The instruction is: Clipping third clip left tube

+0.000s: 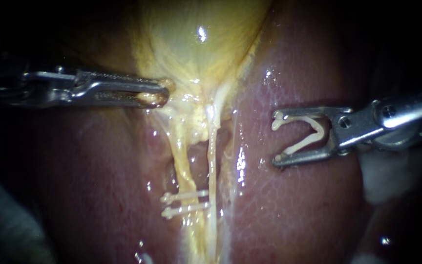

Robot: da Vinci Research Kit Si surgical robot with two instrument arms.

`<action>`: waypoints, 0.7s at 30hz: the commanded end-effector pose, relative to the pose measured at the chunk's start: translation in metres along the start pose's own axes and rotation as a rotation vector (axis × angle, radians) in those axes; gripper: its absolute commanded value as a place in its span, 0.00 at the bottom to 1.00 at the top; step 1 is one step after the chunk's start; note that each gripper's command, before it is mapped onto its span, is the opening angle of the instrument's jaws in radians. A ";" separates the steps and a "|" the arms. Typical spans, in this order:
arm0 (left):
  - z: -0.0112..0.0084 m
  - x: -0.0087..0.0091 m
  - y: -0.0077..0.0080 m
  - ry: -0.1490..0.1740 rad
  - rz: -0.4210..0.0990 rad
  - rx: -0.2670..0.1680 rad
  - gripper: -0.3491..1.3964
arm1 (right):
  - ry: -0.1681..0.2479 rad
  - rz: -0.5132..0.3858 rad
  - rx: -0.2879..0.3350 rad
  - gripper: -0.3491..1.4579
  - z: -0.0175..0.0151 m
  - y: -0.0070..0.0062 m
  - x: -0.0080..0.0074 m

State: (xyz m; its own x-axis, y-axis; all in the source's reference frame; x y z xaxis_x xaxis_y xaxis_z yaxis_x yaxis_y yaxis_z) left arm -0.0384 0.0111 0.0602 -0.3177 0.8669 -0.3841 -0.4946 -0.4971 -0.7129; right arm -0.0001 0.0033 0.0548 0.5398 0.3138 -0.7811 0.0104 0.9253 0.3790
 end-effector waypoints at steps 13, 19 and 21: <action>-0.0055 0.0021 0.0015 -0.002 -0.014 0.006 0.00 | 0.017 0.003 0.091 0.47 0.0008 -0.0001 0.0007; -0.0054 0.0021 0.0017 -0.001 -0.015 0.007 0.00 | 0.069 0.036 0.154 0.46 0.0031 -0.0006 0.0019; -0.0054 0.0021 0.0017 -0.001 -0.015 0.007 0.00 | 0.088 0.075 0.182 0.46 0.0043 -0.0009 0.0024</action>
State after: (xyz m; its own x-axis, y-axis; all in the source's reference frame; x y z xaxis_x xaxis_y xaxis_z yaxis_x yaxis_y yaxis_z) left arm -0.0356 0.0123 0.0550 -0.3111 0.8743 -0.3725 -0.5047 -0.4841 -0.7148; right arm 0.0053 0.0021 0.0548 0.4613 0.4173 -0.7830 0.1359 0.8388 0.5272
